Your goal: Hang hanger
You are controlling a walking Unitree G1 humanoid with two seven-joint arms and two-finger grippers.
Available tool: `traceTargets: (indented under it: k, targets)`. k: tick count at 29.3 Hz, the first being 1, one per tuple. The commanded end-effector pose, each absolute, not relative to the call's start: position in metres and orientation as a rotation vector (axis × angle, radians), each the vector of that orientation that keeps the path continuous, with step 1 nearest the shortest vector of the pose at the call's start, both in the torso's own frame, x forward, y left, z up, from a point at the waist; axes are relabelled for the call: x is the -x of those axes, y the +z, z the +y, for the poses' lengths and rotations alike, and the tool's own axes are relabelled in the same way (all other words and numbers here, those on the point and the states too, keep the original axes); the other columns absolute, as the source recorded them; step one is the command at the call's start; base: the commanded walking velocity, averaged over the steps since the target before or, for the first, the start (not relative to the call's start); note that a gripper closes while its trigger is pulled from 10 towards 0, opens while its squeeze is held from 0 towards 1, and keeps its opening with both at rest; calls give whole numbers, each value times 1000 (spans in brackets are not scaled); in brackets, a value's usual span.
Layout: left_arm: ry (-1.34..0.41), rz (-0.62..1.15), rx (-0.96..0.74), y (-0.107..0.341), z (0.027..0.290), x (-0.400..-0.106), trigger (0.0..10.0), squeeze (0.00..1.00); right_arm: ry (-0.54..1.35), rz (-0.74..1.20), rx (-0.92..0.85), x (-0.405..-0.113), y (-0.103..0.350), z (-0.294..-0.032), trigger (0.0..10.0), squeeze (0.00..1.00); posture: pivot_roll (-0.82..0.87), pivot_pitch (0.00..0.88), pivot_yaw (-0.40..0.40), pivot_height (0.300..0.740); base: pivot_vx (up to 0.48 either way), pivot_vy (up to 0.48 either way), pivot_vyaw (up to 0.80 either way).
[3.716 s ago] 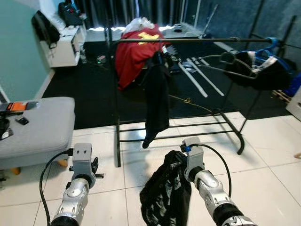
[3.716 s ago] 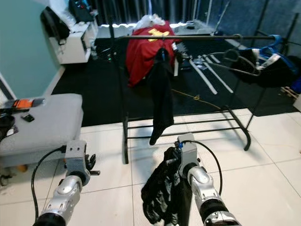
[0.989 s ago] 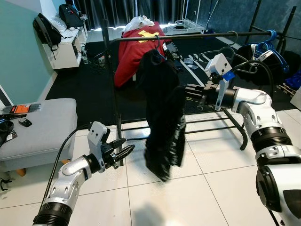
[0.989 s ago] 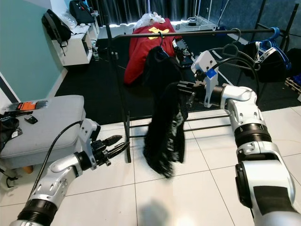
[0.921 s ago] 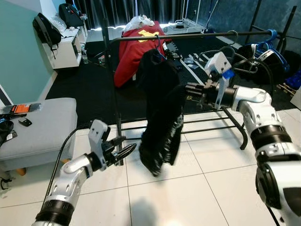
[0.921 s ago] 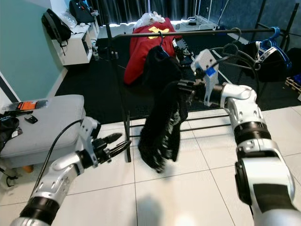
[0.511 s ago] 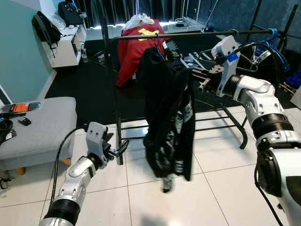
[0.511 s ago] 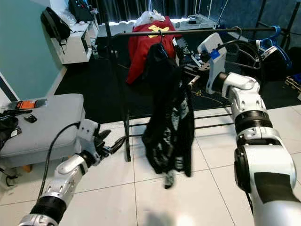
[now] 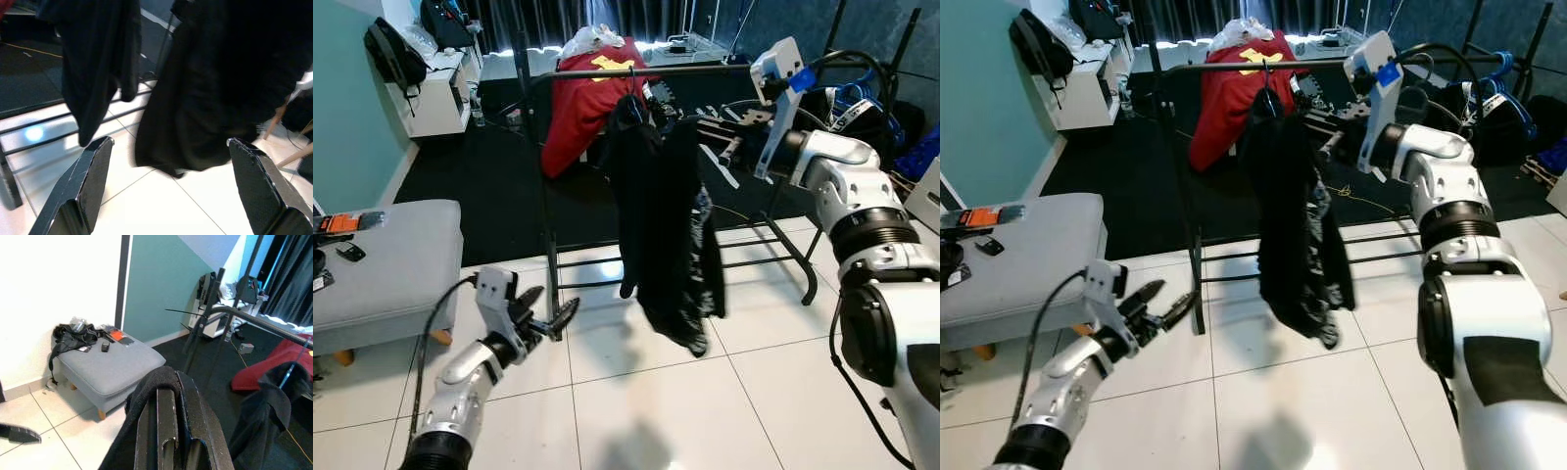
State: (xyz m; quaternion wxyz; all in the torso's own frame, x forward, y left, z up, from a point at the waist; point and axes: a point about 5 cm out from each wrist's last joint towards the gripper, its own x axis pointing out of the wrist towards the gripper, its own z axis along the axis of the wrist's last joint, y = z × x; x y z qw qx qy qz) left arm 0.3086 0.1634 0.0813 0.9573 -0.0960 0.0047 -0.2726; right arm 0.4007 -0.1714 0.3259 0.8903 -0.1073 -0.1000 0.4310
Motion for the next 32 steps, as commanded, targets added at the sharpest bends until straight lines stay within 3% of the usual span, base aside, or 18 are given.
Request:
traceTargets:
  k: [1,7,8,9,10,24,32]
  targets:
    - [-548,26,189,75,158,-308,10000,1000,903,-254,201,-401,338,-163,10000,0,-73,82,-25,740,0,0,0]
    - [-528,18,122,72,149,-311,10000,1000,903,-242,192,-403,337,-157,10000,0,-71,86,-36,740,0,0,0]
    - [-513,9,114,72,148,-312,10000,161,897,-234,195,-403,336,-156,10000,0,-75,89,-41,740,0,0,0]
    - [-513,9,114,72,148,-312,10000,161,897,-234,195,-403,336,-156,10000,0,-75,89,-41,740,0,0,0]
    - [-505,-1,114,74,146,-314,10000,0,890,-228,194,-404,335,-153,10000,0,-76,89,-45,740,0,0,0]
    - [-665,-65,411,93,118,-320,10000,0,831,-276,167,-408,345,-139,10000,0,-89,81,-53,740,0,0,0]
    - [-771,-5,487,88,109,-314,10000,0,833,-285,165,-408,348,-140,10000,0,-93,72,-55,740,0,0,0]
